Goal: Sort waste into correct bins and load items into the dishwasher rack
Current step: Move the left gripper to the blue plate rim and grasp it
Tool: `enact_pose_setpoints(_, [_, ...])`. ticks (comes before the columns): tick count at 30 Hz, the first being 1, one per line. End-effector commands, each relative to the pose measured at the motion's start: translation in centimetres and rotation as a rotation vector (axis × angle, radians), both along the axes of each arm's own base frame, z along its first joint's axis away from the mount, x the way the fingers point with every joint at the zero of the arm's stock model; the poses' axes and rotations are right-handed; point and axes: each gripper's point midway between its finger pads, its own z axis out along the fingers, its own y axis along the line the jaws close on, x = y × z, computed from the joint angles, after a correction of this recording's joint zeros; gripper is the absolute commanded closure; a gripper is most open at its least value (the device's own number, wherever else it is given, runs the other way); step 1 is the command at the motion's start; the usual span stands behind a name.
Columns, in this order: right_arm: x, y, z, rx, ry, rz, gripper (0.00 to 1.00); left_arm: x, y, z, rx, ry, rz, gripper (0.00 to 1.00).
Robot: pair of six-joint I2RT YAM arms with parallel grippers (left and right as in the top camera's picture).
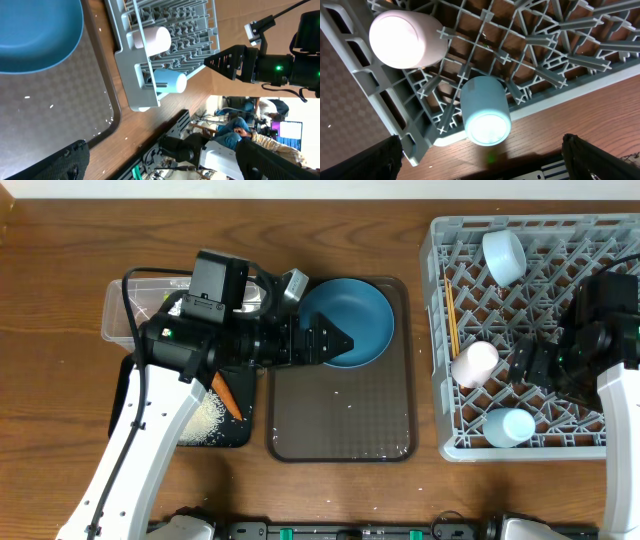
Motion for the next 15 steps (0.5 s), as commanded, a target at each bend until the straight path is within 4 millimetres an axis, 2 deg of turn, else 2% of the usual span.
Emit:
enact_pose_setpoints(1, [0.1, -0.2, 0.5, -0.009, -0.017, 0.007, 0.01, 0.7, 0.5, -0.8, 0.051, -0.033, 0.024, 0.05])
enact_pose_setpoints(7, [0.1, -0.2, 0.5, -0.009, -0.017, 0.007, 0.01, 3.8, 4.4, -3.8, 0.299, -0.028, 0.281, 0.07])
enact_pose_setpoints(9, [0.1, -0.2, 0.5, -0.009, -0.017, 0.007, 0.01, 4.5, 5.4, -4.1, 0.337, -0.014, 0.363, 0.15])
enact_pose_setpoints(12, [0.1, -0.2, 0.5, -0.009, -0.017, 0.007, 0.01, 5.7, 6.6, -4.4, 0.391, -0.046, 0.431, 0.22])
enact_pose_setpoints(15, [0.1, -0.2, 0.5, -0.009, -0.017, 0.007, 0.01, 6.6, 7.6, -5.4, 0.451, -0.039, 0.49, 0.36])
